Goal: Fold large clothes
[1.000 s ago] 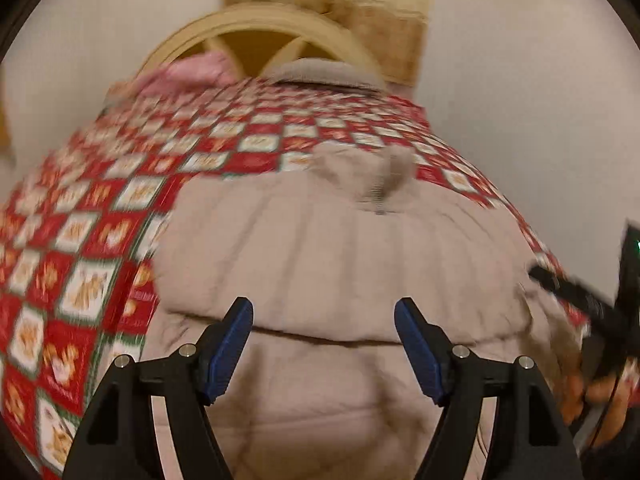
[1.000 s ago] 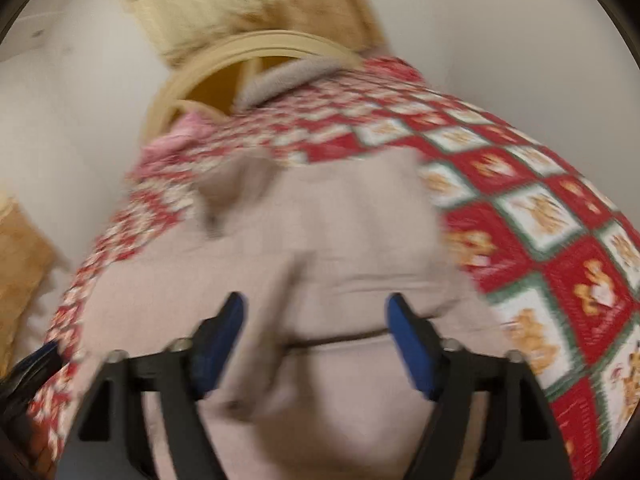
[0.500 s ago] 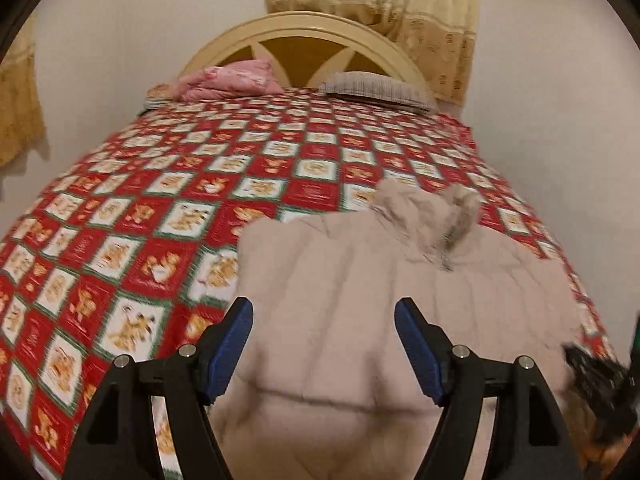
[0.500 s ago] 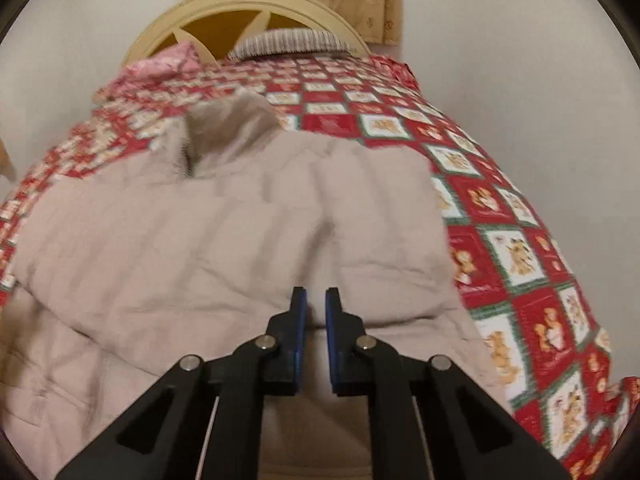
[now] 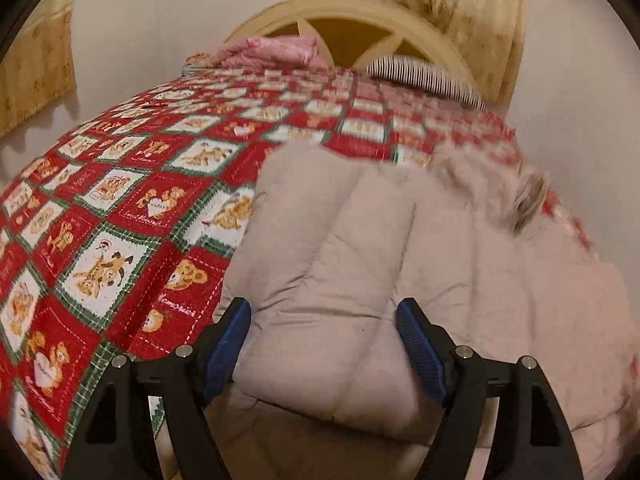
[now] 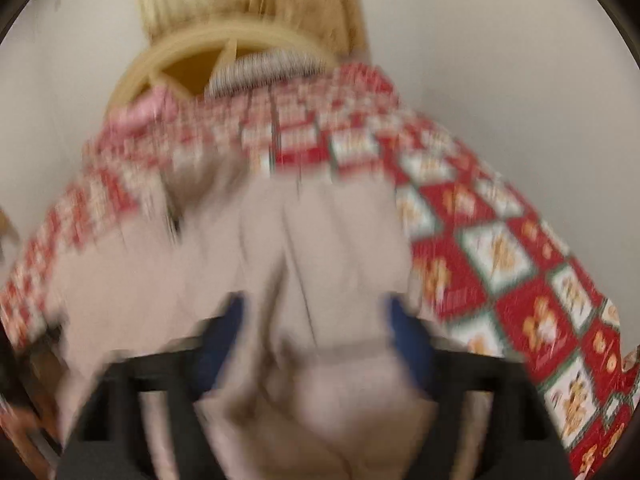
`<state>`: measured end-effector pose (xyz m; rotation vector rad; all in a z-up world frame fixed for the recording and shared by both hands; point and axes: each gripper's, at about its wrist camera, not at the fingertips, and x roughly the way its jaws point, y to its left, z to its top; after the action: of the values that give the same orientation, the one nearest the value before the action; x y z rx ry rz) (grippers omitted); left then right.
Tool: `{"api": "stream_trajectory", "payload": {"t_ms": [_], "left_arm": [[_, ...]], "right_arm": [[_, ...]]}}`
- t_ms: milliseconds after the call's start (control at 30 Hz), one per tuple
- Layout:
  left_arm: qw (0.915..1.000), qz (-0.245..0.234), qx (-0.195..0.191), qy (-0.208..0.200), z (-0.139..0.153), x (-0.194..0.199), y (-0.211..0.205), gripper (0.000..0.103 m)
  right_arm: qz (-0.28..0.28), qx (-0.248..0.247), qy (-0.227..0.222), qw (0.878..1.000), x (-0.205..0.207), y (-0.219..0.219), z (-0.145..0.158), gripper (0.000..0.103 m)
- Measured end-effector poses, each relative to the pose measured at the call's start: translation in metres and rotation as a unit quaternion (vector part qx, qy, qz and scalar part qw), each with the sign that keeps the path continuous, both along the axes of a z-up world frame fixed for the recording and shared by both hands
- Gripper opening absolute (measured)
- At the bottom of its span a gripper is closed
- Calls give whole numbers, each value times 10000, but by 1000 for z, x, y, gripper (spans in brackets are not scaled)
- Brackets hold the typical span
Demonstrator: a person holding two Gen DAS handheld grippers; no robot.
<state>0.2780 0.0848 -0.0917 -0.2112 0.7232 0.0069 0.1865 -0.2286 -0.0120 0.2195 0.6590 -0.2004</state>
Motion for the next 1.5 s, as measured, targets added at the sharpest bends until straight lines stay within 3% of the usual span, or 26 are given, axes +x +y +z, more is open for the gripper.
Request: {"api": "stream_trajectory", "payload": {"t_ms": [100, 233, 400, 567, 633, 700, 733, 833, 967, 1100, 1167, 1267, 1400, 1500], "left_arm": [[9986, 28, -299, -441, 10, -11, 8, 76], [9955, 77, -378, -870, 22, -18, 11, 76], [9938, 132, -647, -895, 19, -15, 23, 76], [9948, 162, -836, -567, 7, -4, 27, 76], [9950, 154, -888, -437, 2, 0, 28, 76], [9948, 150, -924, -403, 0, 1, 29, 76], [9948, 142, -928, -404, 0, 1, 28, 76], [9948, 126, -923, -404, 0, 0, 28, 76], [9942, 112, -988, -405, -1, 0, 28, 76], [9939, 71, -1016, -415, -1, 0, 29, 76], [9937, -2, -1039, -420, -1, 0, 28, 76], [9943, -204, -971, -379, 7, 0, 24, 76], [9906, -571, -1007, -723, 59, -2, 10, 76], [9909, -803, -560, -924, 100, 19, -19, 88]], "right_arm": [[229, 134, -306, 9992, 35, 11, 38, 91], [538, 154, 61, 9984, 120, 43, 46, 91], [417, -466, 764, 9951, 226, 83, 25, 90], [139, -1003, 1563, 9825, 288, 89, -14, 88], [166, -1012, 1892, 9766, 299, 83, -28, 74], [179, -1041, 2265, 9683, 299, 75, -39, 27], [179, -988, 2309, 9678, 294, 70, -39, 17], [67, -882, 2245, 9705, 273, 56, -32, 13], [-88, -212, 1997, 9796, 229, 34, -23, 10], [-327, 321, 1808, 9825, 190, 19, -48, 10], [-341, 391, 1602, 9857, 182, 19, -69, 11], [-361, 57, 1017, 9941, 174, 27, -75, 11], [-359, 39, 874, 9955, 175, 29, -74, 12], [-322, 294, 727, 9964, 169, 20, -76, 12]]}}
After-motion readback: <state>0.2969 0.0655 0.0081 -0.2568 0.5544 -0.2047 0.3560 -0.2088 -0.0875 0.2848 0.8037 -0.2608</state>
